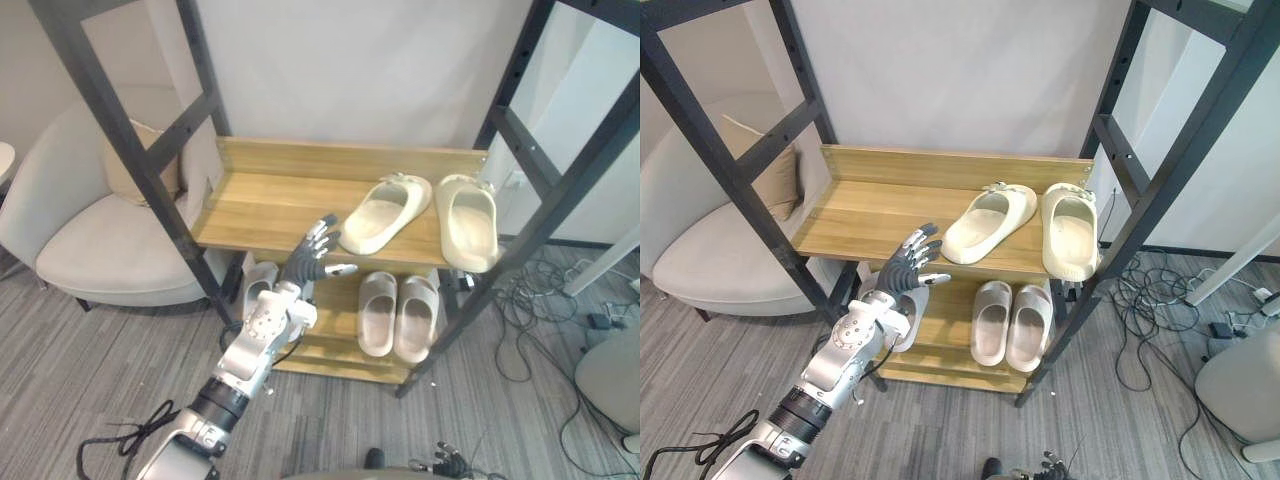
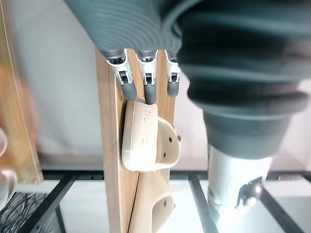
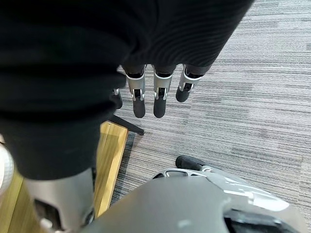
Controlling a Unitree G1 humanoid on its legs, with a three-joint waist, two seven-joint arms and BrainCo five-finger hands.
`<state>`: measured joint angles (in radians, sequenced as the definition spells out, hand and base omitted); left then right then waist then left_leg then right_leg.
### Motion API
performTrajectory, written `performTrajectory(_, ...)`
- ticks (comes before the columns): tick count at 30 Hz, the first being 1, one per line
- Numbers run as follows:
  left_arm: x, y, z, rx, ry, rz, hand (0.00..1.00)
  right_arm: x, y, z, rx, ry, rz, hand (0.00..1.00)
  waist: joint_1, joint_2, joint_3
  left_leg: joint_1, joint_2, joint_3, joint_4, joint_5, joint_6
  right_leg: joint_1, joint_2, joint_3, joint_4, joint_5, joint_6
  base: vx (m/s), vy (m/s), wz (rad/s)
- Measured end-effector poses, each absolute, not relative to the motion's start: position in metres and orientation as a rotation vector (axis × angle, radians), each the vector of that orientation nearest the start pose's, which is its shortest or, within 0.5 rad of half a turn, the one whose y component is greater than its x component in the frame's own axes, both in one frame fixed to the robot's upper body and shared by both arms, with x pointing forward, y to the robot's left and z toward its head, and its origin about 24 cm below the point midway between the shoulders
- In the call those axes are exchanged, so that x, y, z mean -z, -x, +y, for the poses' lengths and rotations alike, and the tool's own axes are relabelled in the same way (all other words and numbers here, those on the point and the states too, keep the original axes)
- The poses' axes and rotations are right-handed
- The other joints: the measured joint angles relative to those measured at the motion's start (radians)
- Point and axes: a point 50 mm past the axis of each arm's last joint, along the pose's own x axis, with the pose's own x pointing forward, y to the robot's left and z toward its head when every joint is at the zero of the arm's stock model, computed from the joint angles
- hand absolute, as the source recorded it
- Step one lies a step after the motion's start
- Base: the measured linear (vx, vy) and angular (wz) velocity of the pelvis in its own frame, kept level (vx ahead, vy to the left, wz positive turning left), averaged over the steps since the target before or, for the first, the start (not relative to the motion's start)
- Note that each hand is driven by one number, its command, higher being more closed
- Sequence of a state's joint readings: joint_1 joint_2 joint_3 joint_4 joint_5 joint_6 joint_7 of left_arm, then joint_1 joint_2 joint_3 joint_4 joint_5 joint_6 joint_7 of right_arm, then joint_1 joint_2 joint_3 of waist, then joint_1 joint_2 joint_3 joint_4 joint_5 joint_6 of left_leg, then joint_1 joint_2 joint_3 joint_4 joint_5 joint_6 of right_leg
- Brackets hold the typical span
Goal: Organize the slippers on the shoe rack
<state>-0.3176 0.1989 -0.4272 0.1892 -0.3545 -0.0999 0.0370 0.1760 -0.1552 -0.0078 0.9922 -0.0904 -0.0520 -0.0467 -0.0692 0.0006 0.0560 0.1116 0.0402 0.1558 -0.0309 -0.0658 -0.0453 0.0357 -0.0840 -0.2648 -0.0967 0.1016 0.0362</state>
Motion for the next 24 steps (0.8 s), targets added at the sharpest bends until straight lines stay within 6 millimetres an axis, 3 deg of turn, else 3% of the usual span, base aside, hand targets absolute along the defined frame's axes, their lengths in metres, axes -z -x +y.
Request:
performTrajectory(13, -0.066, -0.294, 0.038, 0.517, 0.101, -0.045, 0.0, 0.159, -0.073, -0.213, 0.118, 0.225, 1.113, 0.0, -0.022, 0.001, -0.004, 0.014, 0.005, 0.028, 0.0, -0.006, -0.005, 0.0, 0.007, 0.025, 0.0, 0.0, 0.0, 0.0, -0.009, -0.06)
performTrajectory(24, -0.061, -0.302, 0.048, 0.46, 0.076, -0.013, 0.0, 0.159, -0.071, -0.216, 0.158, 0.197, 1.117, 0.0, -0.033, 0.002, -0.005, 0.02, 0.011, 0.042, 0.0, -0.012, -0.011, -0.001, 0.013, 0.035, 0.0, 0.0, 0.0, 0.0, -0.013, -0.03)
